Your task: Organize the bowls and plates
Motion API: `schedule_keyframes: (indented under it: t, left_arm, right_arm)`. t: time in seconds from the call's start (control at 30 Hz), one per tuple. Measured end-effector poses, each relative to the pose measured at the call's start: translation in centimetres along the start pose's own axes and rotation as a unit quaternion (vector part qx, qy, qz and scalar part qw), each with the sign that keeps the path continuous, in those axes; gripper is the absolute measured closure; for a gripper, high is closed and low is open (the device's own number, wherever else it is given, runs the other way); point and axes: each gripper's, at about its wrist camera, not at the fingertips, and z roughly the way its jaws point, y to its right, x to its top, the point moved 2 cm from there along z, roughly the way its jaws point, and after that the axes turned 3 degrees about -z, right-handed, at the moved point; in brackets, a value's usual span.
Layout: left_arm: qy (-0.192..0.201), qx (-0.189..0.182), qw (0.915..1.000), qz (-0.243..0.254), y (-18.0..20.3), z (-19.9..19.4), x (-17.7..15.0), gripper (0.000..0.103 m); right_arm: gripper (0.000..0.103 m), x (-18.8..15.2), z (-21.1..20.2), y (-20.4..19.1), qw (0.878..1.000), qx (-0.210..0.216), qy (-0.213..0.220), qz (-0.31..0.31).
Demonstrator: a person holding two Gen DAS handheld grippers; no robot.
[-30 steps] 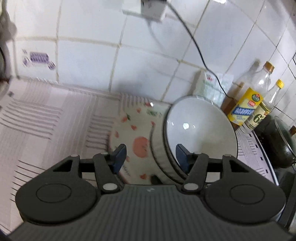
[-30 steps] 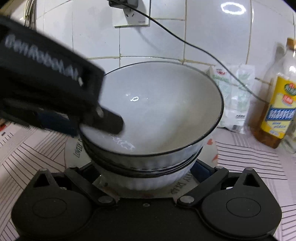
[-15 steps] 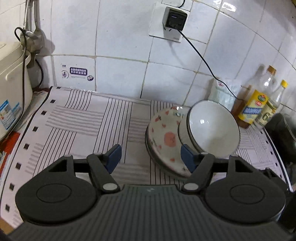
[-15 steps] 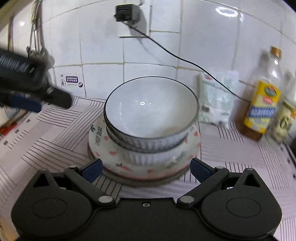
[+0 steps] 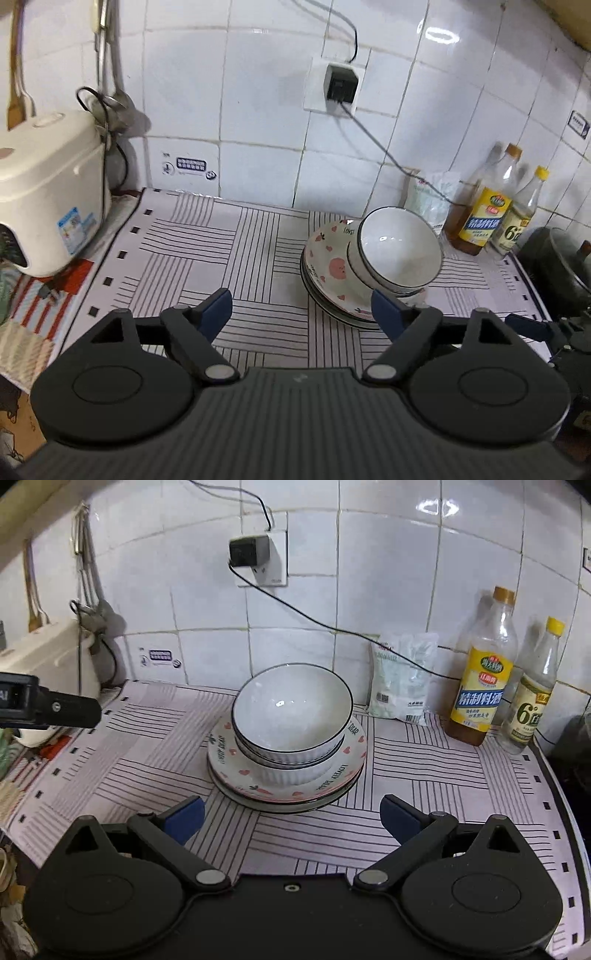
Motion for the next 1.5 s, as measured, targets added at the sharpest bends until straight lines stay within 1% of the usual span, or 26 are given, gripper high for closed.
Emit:
schedule_keyframes:
  t: [0.03,0.1,0.2,0.3,0.43,0.53,0.6,0.7,0.83,0.93,1.03,1.1,1.23,1.4,1.5]
  left_arm:
    - [0.003,0.001,1.0,-0.001,0.1,-0.8,-0.1,0.016]
    - [0.01,0.005,0.9999,0.003,0.4,-2.3,-0.3,0.007]
    - [0.021,0.018,0.9996,0.008,0.9,-4.1,-0.7,0.0]
    - [0.025,0.021,0.9994,0.014,1.3,-5.3,-1.1,0.0]
    - [0.017,0.029,0.9994,0.011,2.0,-6.3,-1.7,0.0]
    - [0.004,0.035,0.9993,0.011,2.4,-6.7,-2.0,0.0]
    - [-0.011,0.031,0.9993,0.017,2.8,-6.8,-2.1,0.0]
    - [-0.018,0.032,0.9991,0.02,3.2,-7.0,-2.5,0.0]
    - [-0.026,0.044,0.9982,0.033,3.9,-7.5,-3.0,0.0]
    - [-0.032,0.044,0.9976,0.044,4.4,-7.8,-3.4,0.0]
    - [-0.052,0.048,0.9968,0.037,4.4,-7.5,-3.5,0.0]
    - [-0.064,0.058,0.9956,0.034,4.5,-7.4,-3.7,0.0]
    - [-0.063,0.066,0.995,0.043,4.5,-7.4,-4.1,0.0]
    - [-0.056,0.076,0.9936,0.063,4.9,-7.4,-4.6,0.0]
    - [-0.052,0.069,0.9941,0.066,5.0,-7.7,-4.8,0.0]
  right_arm:
    - [0.001,-0.1,-0.7,-0.1,1.0,-0.003,0.001,-0.001]
    - [0.0,-0.1,-2.0,-0.1,1.0,-0.015,0.003,-0.002]
    - [0.0,-0.2,-3.9,0.2,0.999,-0.033,0.002,0.008]
    - [0.0,-0.2,-5.3,0.8,0.999,-0.048,-0.005,0.02]
    - [0.0,-0.5,-6.9,1.9,0.997,-0.062,-0.013,0.042]
    - [0.0,-0.7,-7.6,2.5,0.996,-0.068,-0.029,0.051]
    - [0.0,-0.7,-7.9,2.7,0.994,-0.08,-0.047,0.056]
    - [0.0,-1.0,-8.5,2.6,0.993,-0.088,-0.056,0.048]
    - [0.0,-1.1,-9.6,2.1,0.992,-0.102,-0.066,0.04]
    - [0.0,-1.1,-10.6,1.6,0.992,-0.104,-0.066,0.04]
    - [0.0,-0.9,-11.4,1.3,0.991,-0.11,-0.065,0.033]
    - [0.0,-0.8,-12.0,1.1,0.992,-0.108,-0.064,0.031]
    - [0.0,-0.6,-12.8,0.9,0.992,-0.107,-0.055,0.027]
    - [0.0,-0.9,-13.7,0.7,0.991,-0.119,-0.04,0.037]
    - [0.0,-1.1,-14.1,0.7,0.992,-0.114,-0.033,0.036]
